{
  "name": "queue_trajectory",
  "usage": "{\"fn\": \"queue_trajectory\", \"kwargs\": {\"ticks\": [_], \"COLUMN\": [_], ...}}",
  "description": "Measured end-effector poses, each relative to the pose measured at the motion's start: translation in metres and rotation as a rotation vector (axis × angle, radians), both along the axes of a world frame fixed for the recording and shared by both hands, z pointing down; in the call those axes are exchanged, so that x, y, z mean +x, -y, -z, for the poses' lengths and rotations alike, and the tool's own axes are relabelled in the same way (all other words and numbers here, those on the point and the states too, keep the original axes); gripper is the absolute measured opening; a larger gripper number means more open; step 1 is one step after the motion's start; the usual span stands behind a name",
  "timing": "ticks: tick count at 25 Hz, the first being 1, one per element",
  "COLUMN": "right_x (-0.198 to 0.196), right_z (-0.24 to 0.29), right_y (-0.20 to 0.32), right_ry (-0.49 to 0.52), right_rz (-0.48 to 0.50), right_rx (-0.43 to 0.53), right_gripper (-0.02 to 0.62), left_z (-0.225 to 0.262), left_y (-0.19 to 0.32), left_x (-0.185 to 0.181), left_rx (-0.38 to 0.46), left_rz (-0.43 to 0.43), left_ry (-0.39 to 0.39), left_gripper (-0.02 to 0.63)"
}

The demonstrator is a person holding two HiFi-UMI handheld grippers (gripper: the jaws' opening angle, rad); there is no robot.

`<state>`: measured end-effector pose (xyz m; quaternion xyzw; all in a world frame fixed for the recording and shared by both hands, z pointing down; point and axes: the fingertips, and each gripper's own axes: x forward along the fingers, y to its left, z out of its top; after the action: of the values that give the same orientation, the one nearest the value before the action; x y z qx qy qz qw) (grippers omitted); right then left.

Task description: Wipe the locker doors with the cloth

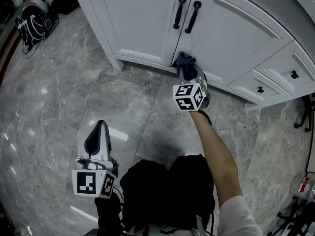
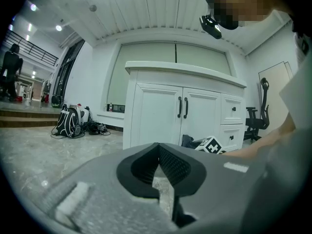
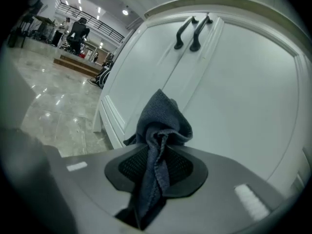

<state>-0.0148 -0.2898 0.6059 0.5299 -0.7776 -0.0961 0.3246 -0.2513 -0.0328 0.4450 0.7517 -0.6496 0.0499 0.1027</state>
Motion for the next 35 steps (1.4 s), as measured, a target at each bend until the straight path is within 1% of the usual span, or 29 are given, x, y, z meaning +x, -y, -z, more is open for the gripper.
{"fn": "queue_trajectory", "kwargs": {"ticks": [3, 7, 10, 15, 19, 22, 26, 28, 30, 32, 35], "right_x": [-0.020, -0.077, -0.121, -0.180, -0.224, -0.257, -0.291, -0.302, -0.302, -0.294, -0.275], "right_z": [0.025, 0.071, 0.112, 0.173, 0.216, 0.244, 0.277, 0.289, 0.294, 0.297, 0.297], "right_y": [-0.011, -0.020, -0.021, -0.010, 0.001, 0.010, 0.027, 0.038, 0.050, 0.056, 0.055], "right_ry": [-0.001, 0.032, 0.081, 0.192, 0.270, 0.288, 0.257, 0.217, 0.188, 0.181, 0.160], "right_rz": [0.074, 0.195, 0.259, 0.308, 0.331, 0.350, 0.353, 0.343, 0.319, 0.299, 0.268], "right_rx": [0.041, 0.087, 0.127, 0.164, 0.190, 0.220, 0.257, 0.268, 0.251, 0.228, 0.238], "right_gripper": [0.094, 0.094, 0.094, 0.094, 0.094, 0.094, 0.094, 0.094, 0.094, 0.094, 0.094], "left_z": [-0.001, -0.004, -0.004, 0.008, 0.015, 0.017, 0.018, 0.017, 0.015, 0.014, 0.013], "left_y": [0.001, 0.003, 0.004, -0.003, -0.013, -0.024, -0.032, -0.034, -0.035, -0.034, -0.033], "left_x": [-0.003, -0.007, -0.016, -0.044, -0.074, -0.095, -0.118, -0.125, -0.127, -0.127, -0.127], "left_rx": [0.000, -0.003, -0.002, 0.021, 0.024, 0.022, 0.025, 0.025, 0.024, 0.024, 0.028], "left_rz": [0.001, -0.001, 0.012, 0.065, 0.112, 0.148, 0.187, 0.196, 0.198, 0.194, 0.189], "left_ry": [-0.010, -0.028, -0.035, -0.035, -0.028, -0.028, -0.039, -0.048, -0.057, -0.064, -0.070], "left_gripper": [0.002, 0.002, 0.002, 0.002, 0.002, 0.002, 0.002, 0.002, 0.002, 0.002, 0.002]}}
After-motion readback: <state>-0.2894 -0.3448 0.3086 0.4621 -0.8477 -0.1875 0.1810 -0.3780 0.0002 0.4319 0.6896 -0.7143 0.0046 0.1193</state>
